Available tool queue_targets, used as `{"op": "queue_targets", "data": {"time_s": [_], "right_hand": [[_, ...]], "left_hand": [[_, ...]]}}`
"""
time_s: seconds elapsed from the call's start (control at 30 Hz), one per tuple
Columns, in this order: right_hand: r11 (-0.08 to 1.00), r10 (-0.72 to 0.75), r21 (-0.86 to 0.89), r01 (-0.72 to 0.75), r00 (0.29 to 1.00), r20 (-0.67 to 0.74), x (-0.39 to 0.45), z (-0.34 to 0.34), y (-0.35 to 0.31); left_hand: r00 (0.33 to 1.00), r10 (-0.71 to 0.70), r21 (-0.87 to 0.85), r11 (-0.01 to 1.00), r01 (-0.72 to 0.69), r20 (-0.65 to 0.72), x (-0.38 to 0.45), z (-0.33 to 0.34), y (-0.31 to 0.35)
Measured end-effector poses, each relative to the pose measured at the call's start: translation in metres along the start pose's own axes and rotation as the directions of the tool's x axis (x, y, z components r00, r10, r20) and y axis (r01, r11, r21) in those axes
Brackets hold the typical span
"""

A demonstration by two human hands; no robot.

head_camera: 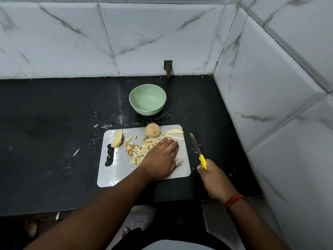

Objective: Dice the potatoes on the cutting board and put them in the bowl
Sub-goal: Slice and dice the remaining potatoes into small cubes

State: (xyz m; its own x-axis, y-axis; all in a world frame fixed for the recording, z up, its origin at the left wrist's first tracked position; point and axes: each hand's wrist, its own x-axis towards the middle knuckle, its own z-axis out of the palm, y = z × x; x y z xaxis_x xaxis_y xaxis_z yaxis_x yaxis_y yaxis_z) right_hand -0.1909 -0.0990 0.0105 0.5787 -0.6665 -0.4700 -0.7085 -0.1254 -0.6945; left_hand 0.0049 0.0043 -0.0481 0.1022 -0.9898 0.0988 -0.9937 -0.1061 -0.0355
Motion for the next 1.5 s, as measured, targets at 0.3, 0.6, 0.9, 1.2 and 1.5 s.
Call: {"op": "queue_targets", "data": {"time_s": [0.3,0.6,0.9,1.2,1.5], "right_hand": [[0.997,0.012,-0.079,-0.006,0.997,0.070,0.000,0.004,-0.010],[0.995,0.022,-0.095,-0.013,0.995,0.099,0.000,0.006,-0.015],[0.999,0.000,-0.044,0.001,0.999,0.035,0.001,0.000,-0.009],[0.998,0.030,-0.064,-0.028,0.999,0.027,0.003,0.001,-0.004],[0.999,0.001,-0.035,0.000,1.000,0.023,0.001,0.004,-0.007]], "left_hand": [[0.989,-0.138,-0.002,0.990,0.139,0.044,-0.005,-0.007,-0.001],[0.987,-0.136,0.017,0.991,0.135,0.081,0.017,-0.017,0.000],[0.999,0.040,-0.006,0.999,-0.039,0.029,0.013,-0.011,0.020],[0.979,-0.028,0.079,0.997,0.012,0.203,-0.019,-0.004,0.011],[0.970,-0.083,0.067,0.995,0.069,0.228,0.002,-0.015,0.019]]}}
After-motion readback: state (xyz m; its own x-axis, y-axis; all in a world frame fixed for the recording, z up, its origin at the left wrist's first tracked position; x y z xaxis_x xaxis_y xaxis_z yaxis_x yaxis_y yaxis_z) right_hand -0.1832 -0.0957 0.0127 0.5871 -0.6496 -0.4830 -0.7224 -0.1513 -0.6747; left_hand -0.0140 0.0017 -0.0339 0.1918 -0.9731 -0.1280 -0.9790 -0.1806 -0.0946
